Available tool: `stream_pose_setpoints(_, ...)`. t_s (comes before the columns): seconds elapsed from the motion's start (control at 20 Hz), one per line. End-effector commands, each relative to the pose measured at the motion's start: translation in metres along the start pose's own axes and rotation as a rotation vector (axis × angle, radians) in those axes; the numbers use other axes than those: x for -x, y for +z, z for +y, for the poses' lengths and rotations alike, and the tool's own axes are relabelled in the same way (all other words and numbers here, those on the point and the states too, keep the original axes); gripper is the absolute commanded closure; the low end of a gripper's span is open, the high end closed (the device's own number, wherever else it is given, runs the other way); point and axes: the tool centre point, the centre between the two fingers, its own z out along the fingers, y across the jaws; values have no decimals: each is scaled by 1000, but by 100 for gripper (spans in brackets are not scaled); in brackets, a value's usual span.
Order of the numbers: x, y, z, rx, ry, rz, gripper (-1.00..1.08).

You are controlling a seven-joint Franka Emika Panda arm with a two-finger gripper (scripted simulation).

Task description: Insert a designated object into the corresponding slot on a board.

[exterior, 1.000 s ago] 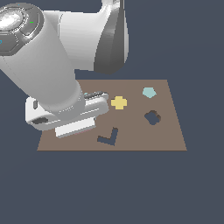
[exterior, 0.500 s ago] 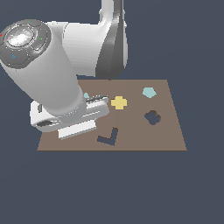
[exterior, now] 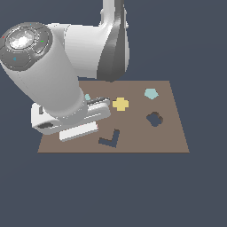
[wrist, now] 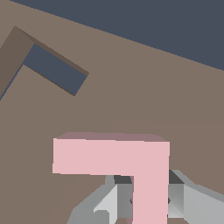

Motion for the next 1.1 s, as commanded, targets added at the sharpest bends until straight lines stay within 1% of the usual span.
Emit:
stream_pose_setpoints(0.0, 0, 1, 0, -1, -1, -1, 108)
stream_pose_setpoints(0.35, 0, -3, 0, -1, -1, -1, 108)
stream_pose_setpoints(0.55, -2, -3, -1, -1, -22, -1, 108)
stream_pose_setpoints(0.8, -9, -3, -2, -1, -87, -1, 108)
stream_pose_setpoints(1.05, -20, -4, -5, 0, -196, -1, 108)
